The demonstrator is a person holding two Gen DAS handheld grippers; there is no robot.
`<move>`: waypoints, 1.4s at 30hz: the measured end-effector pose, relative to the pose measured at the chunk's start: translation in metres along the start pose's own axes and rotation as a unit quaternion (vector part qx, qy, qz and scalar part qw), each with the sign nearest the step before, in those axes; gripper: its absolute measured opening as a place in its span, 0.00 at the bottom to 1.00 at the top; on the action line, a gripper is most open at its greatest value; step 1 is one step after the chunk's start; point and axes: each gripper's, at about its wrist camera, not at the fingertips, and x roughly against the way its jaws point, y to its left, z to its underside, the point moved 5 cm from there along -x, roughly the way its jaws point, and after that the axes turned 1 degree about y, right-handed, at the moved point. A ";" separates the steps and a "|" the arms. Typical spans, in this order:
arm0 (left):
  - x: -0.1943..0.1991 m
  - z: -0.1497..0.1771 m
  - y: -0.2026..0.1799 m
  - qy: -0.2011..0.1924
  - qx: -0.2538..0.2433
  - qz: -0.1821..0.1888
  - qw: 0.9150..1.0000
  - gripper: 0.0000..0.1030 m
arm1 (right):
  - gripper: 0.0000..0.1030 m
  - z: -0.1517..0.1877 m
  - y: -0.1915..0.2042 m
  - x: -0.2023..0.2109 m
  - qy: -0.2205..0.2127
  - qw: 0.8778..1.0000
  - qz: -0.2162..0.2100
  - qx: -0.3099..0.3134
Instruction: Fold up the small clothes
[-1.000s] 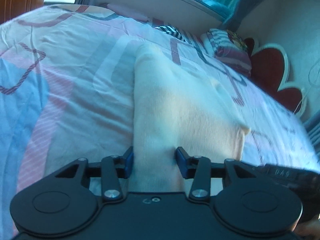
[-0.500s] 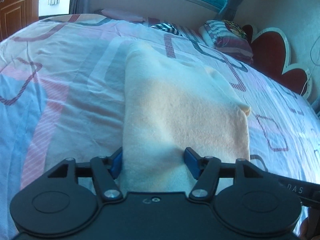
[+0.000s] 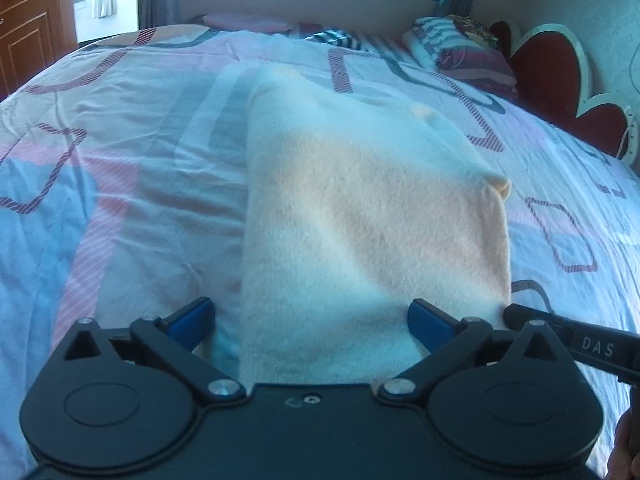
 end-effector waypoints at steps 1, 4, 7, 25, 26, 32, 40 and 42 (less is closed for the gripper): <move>0.001 0.000 0.001 0.003 0.005 -0.006 1.000 0.99 | 0.12 0.001 0.000 0.001 -0.002 1.000 0.000 0.001; 0.002 0.001 0.003 0.015 0.020 -0.011 1.000 0.99 | 0.12 0.001 0.000 0.002 -0.001 1.000 -0.001 0.006; 0.008 0.004 0.005 0.023 0.043 -0.022 0.999 0.99 | 0.14 0.000 -0.002 0.001 0.003 1.000 -0.008 0.003; 0.167 0.068 -0.053 -0.055 -0.011 -0.141 0.988 0.92 | 0.81 0.053 -0.005 0.177 -0.070 0.991 -0.055 0.096; 0.178 0.075 -0.057 -0.056 -0.011 -0.137 0.989 0.92 | 0.82 0.057 -0.007 0.187 -0.077 0.991 -0.054 0.099; 0.241 0.107 -0.077 -0.075 0.003 -0.125 0.989 0.95 | 0.90 0.082 -0.010 0.253 -0.127 0.985 -0.043 0.108; 0.309 0.129 -0.104 -0.117 -0.006 -0.126 0.985 0.99 | 0.99 0.104 0.001 0.337 -0.222 0.965 -0.003 0.140; 0.321 0.133 -0.108 -0.125 -0.004 -0.121 0.985 0.99 | 1.00 0.109 0.003 0.347 -0.232 0.962 0.001 0.146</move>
